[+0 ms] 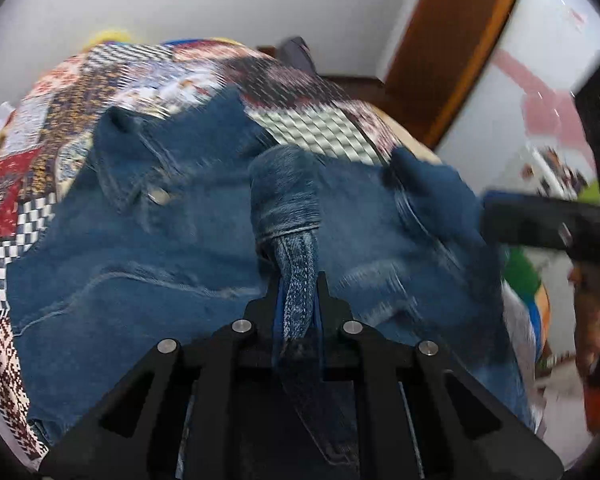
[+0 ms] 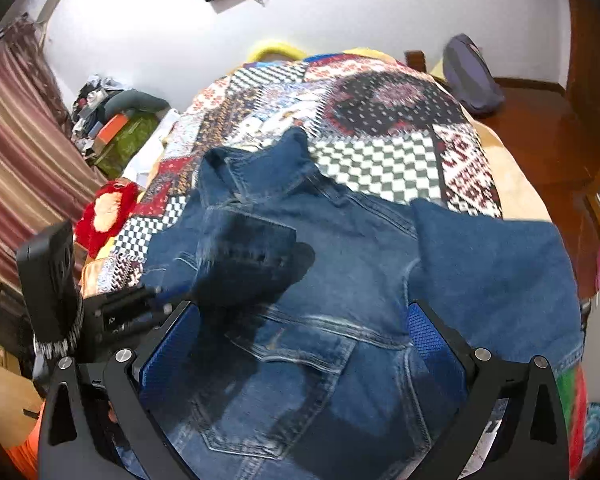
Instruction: Fold large clothes
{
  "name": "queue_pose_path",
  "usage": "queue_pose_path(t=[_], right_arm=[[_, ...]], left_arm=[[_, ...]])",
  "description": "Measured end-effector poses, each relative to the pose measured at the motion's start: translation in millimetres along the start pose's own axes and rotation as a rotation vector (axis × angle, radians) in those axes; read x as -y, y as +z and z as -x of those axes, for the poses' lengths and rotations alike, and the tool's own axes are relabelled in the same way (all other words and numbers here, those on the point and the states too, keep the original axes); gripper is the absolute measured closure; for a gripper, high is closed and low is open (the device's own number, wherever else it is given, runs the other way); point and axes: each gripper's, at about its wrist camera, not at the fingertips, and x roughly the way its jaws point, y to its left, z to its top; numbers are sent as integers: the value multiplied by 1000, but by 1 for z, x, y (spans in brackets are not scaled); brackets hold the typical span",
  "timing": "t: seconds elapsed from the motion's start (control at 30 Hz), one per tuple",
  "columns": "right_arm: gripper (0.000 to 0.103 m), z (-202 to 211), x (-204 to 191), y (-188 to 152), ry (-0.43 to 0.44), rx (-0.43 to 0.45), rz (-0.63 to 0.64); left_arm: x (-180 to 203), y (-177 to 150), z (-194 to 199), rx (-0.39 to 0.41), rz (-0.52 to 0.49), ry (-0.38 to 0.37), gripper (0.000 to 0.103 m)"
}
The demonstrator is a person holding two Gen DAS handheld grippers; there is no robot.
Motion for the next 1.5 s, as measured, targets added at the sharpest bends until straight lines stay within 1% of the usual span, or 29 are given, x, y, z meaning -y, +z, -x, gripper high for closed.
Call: queue_pose_path(t=[0.07, 0.1, 0.13, 0.17, 0.2, 0.23, 0.33, 0.37, 0.43, 0.47, 0.53, 0.6, 0.67, 0.73, 0.77, 0.87, 0.9, 0.93, 0.97, 1.03, 1.07, 1.1, 1.13, 1.17, 1.2, 1.3, 1.33, 1.37, 1.5], right_arm=[[0, -4, 5, -2, -2, -13, -14], [0, -8, 7, -3, 2, -22, -22], [0, -10, 8, -3, 13, -27, -28], [0, -11, 7, -4, 20, -30, -30], [0, -13, 6, -4, 26, -32, -34], [0, -14, 4, -3, 26, -31, -35], [1, -18, -3, -2, 34, -38, -26], [1, -21, -6, -1, 37, -42, -21], [1, -28, -9, -1, 48, -57, -17], [1, -32, -10, 0, 53, -69, -21], [1, -44, -8, 0, 58, -96, -45], [1, -58, -6, -1, 49, -124, -70], [2, -71, -4, -3, 49, -157, -81], [5, -87, -2, -4, 58, -200, -102], [9, -94, 0, -4, 60, -218, -111], [19, -115, 5, -5, 53, -272, -135], [19, -121, 4, -5, 40, -282, -131], [21, -126, 2, -4, 22, -285, -113], [24, -131, 0, -4, 10, -286, -92], [27, -138, -5, -5, -17, -292, -62], [33, -140, -9, -6, -28, -286, -47], [36, -141, -12, -6, -38, -276, -28], [43, -142, -16, -6, -57, -270, -2], [55, -142, -19, -6, -68, -262, 18], [58, -141, -23, -5, -83, -250, 42], [62, -132, -35, -1, -121, -210, 111], [66, -127, -40, 1, -135, -183, 137], [67, -121, -45, 4, -141, -162, 160], [68, -87, -60, 18, -176, -41, 226]], left_arm=[[8, -7, 0, -30, -27, -11, 88], [10, -9, -1, -44, -36, -22, 84], [11, -12, -2, -62, -47, -30, 77], [12, -15, 0, -70, -58, -33, 75], [10, -15, 1, -66, -64, -34, 69], [10, -18, 6, -59, -70, -33, 62], [6, -23, 26, -16, -83, -9, 53], [3, -23, 34, 2, -82, 4, 51], [-10, -26, 53, 51, -71, 50, 39], [-16, -28, 59, 70, -64, 72, 35], [-35, -32, 73, 112, -46, 151, 19], [-58, -39, 83, 130, -19, 238, 10], [-88, -48, 89, 120, 40, 309, 9], [-116, -58, 91, 94, 110, 346, 9], [-133, -65, 91, 78, 151, 363, 9], [-169, -86, 90, 42, 235, 408, 9], [-180, -92, 88, 32, 259, 424, 9], [-194, -101, 86, 17, 292, 439, 9], [-201, -107, 85, 8, 314, 446, 9], [-220, -118, 80, -19, 367, 452, 9], [-227, -124, 78, -29, 391, 447, 9], [-232, -128, 77, -37, 404, 443, 9], [-237, -132, 72, -50, 416, 437, 9], [-241, -136, 68, -62, 423, 430, 9], [-244, -138, 65, -71, 427, 425, 9], [-246, -144, 55, -94, 440, 410, 9], [-246, -145, 52, -99, 442, 406, 8], [-246, -146, 49, -101, 443, 406, 8], [-246, -146, 45, -105, 443, 404, 8]])
